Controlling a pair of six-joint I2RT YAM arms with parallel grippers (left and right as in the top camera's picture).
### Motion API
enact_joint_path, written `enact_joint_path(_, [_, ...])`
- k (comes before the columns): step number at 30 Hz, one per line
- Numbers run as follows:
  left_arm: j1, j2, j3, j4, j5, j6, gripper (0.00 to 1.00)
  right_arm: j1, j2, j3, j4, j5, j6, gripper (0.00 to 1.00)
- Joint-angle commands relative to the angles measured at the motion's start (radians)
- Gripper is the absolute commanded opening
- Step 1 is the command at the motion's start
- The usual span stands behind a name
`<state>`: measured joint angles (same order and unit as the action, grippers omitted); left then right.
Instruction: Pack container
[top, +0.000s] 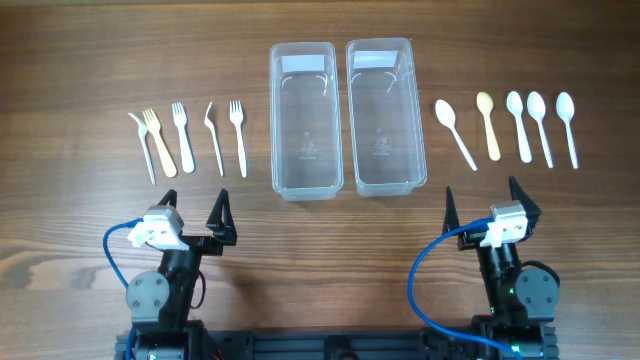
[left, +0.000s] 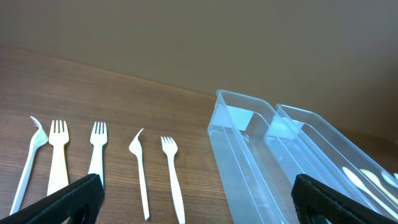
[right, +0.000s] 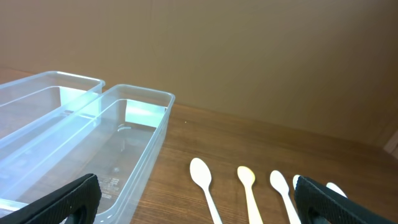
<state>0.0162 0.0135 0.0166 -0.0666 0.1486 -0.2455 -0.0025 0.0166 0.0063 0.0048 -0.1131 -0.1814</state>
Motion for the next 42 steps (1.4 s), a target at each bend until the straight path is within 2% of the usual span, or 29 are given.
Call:
enact_joint_path(1, [0.008,-0.007,-0.008,0.003,0.015,-0.009,1.00,0.005,0.001,-0.001,0.005,-0.015,-0.002,1.00])
enact_joint_path(25, [0.008,-0.007,-0.008,0.003,0.015,-0.009,1.00,0.005,0.001,-0.001,0.006,-0.015,0.002,1.00])
enact_joint_path(28, [0.008,-0.007,-0.008,0.003,0.015,-0.009,1.00,0.005,0.002,0.032,0.010,-0.015,0.115,1.00])
enact_joint_path(31, [0.008,-0.007,-0.008,0.003,0.015,-0.009,1.00,0.005,0.038,0.107,0.004,-0.015,0.156,1.00])
enact_joint_path(34, [0.008,-0.007,-0.008,0.003,0.015,-0.009,1.00,0.005,0.165,0.218,-0.003,-0.015,0.143,1.00])
enact_joint_path(36, [0.008,-0.007,-0.008,0.003,0.015,-0.009,1.00,0.005,0.316,0.330,-0.018,-0.014,0.093,1.00])
enact_joint_path(39, [0.008,-0.007,-0.008,0.003,0.015,-0.009,1.00,0.005,0.605,0.563,-0.092,-0.011,0.021,0.99])
enact_joint_path(42, [0.008,-0.007,-0.008,0.003,0.015,-0.009,1.00,0.005,0.879,0.826,-0.240,-0.009,-0.005,1.00])
